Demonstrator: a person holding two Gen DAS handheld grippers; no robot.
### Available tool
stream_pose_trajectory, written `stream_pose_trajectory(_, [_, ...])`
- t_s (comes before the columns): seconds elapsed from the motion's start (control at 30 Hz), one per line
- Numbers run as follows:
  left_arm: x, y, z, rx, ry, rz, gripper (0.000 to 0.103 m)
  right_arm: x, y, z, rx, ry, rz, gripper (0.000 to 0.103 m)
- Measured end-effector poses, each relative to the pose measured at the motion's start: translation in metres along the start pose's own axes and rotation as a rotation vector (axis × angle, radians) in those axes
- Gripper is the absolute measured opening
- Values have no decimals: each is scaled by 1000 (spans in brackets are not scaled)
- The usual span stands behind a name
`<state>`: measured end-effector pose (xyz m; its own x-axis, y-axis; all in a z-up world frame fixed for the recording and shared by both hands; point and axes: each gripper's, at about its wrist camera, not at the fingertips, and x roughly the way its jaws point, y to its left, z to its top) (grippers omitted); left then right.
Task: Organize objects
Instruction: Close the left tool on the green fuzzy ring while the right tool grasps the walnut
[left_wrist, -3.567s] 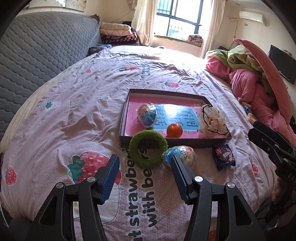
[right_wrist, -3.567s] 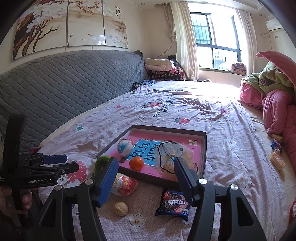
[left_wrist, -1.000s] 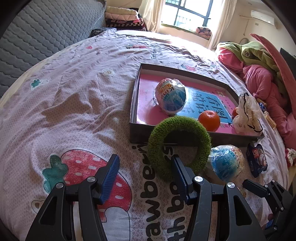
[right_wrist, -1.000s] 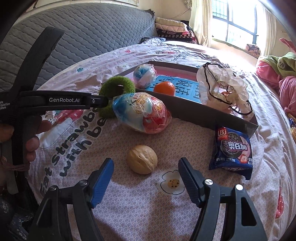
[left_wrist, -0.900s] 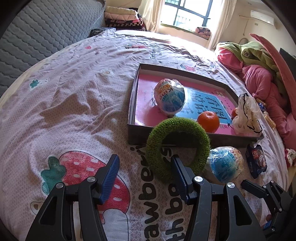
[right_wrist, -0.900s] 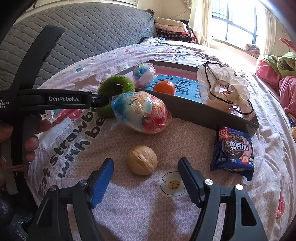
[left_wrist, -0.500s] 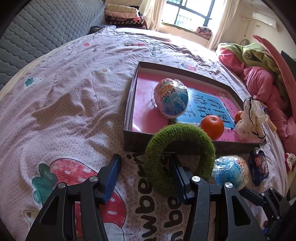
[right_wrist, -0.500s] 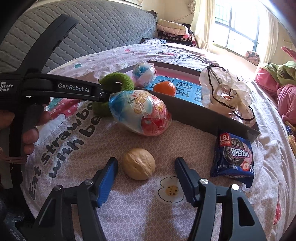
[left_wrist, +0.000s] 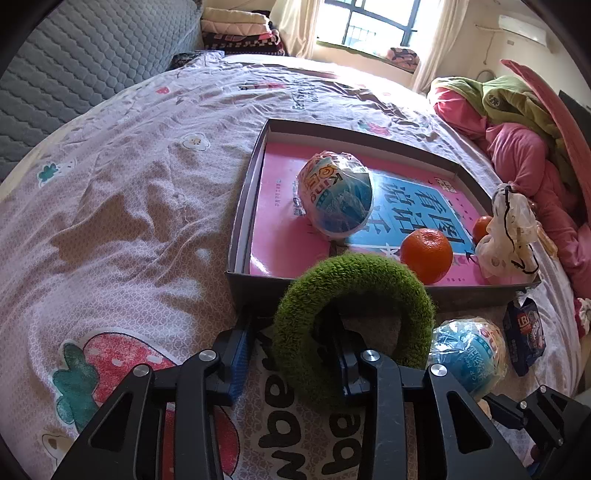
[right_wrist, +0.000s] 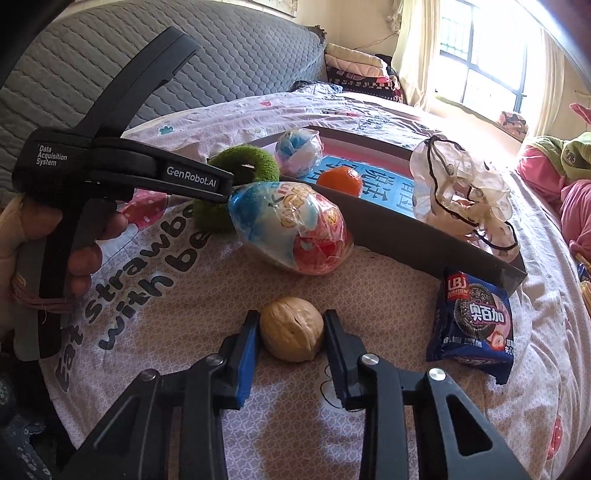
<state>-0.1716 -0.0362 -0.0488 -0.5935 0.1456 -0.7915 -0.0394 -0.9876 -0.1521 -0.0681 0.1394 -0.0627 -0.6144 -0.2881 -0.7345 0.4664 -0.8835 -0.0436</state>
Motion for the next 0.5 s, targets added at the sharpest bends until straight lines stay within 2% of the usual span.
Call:
stream_pose_trajectory(0.1, [-2, 0, 0, 1, -2, -6, 20, -2, -1, -1, 3, -3, 4, 34])
stream_pose_trajectory(0.5, [-11, -5, -2, 19, -23, -14, 15, -5, -4, -2, 15, -10, 11, 34])
